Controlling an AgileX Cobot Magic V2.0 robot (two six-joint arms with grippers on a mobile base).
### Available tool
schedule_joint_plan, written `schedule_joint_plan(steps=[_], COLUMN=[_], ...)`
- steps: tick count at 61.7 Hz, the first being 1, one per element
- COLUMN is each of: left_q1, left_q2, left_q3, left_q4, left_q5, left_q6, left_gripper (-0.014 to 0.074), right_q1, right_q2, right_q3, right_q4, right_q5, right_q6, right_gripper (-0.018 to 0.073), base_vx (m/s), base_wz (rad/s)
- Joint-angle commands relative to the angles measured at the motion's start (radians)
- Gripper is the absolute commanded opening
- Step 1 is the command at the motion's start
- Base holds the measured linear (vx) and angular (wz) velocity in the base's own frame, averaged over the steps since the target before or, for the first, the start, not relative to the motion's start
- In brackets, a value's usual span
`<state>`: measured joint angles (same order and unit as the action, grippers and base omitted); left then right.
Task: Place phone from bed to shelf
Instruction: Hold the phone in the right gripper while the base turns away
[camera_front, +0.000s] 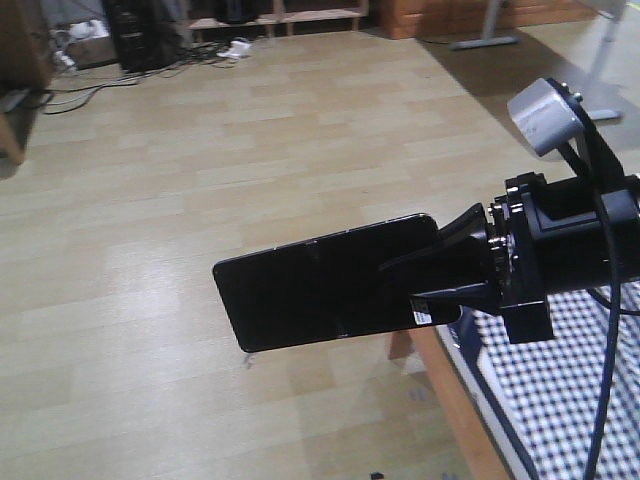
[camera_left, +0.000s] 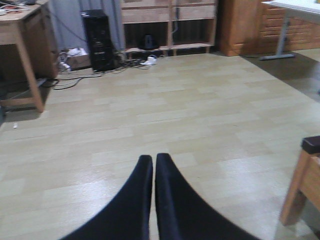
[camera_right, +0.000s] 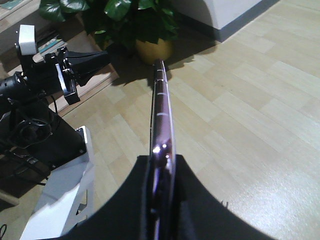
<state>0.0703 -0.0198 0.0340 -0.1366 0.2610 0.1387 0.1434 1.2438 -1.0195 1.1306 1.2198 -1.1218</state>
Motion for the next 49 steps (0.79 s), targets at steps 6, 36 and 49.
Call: schedule_joint_plan(steps=[6,36,49], left_q1=[-0.005,-0.005,-0.005], left_q2=[-0.005,-0.005,-0.005], left_q3=[0.003,0.003,0.003], left_q4=[-0.009,-0.009,-0.009], left_q5=[-0.072,-0.072,-0.072], left_q6=[-0.004,-0.004,-0.004], left_gripper=[0.0001,0.0001,0.0001], right_q1=[0.000,0.000,0.000], right_q2=[-0.025,-0.025,-0.025], right_q3=[-0.026,-0.026,-0.026], right_q4=[0.094,0.094,0.094], right_q5=[0.071,0.071,0.071], right_q6=[-0.003,-0.003,-0.003], right_gripper=[-0.0001,-0.0001,-0.0001], base_vx=[0.16,0.21,0.29], base_wz=[0.46,0.27,0.08])
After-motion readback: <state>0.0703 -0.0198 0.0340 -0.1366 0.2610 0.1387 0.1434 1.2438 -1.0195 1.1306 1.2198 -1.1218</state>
